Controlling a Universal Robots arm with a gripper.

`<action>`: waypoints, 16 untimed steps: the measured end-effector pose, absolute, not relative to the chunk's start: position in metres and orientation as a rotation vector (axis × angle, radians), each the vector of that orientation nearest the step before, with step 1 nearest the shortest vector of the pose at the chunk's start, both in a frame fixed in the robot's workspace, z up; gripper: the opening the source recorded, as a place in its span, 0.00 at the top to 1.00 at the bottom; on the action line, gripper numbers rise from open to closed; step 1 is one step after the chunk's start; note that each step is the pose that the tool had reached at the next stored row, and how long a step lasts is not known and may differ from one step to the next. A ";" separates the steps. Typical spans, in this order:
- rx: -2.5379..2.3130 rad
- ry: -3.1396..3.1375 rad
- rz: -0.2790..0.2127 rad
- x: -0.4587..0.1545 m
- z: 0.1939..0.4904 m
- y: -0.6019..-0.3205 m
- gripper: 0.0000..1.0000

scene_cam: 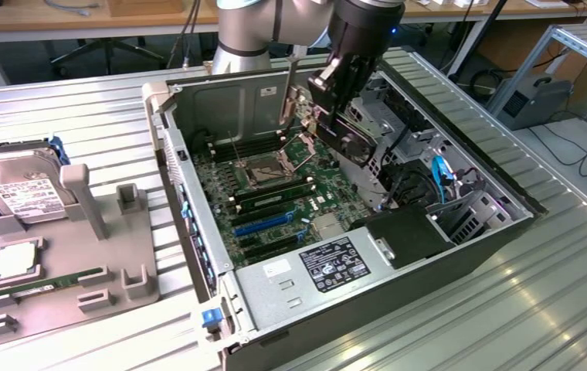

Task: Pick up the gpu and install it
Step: 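Insert the gpu into the slot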

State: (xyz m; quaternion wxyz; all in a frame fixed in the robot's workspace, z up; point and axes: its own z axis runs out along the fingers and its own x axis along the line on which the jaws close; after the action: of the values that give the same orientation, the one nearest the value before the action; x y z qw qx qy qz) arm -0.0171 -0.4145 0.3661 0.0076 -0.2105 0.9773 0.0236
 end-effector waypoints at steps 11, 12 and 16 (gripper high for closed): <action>-0.708 3.045 0.074 -0.017 0.366 -0.414 0.73; -0.712 3.044 0.074 -0.017 0.366 -0.414 0.73; -0.730 3.040 0.074 -0.017 0.366 -0.414 0.73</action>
State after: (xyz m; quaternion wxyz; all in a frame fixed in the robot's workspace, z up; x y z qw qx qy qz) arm -0.0171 -0.4145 0.3662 0.0070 -0.2333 0.9721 0.0237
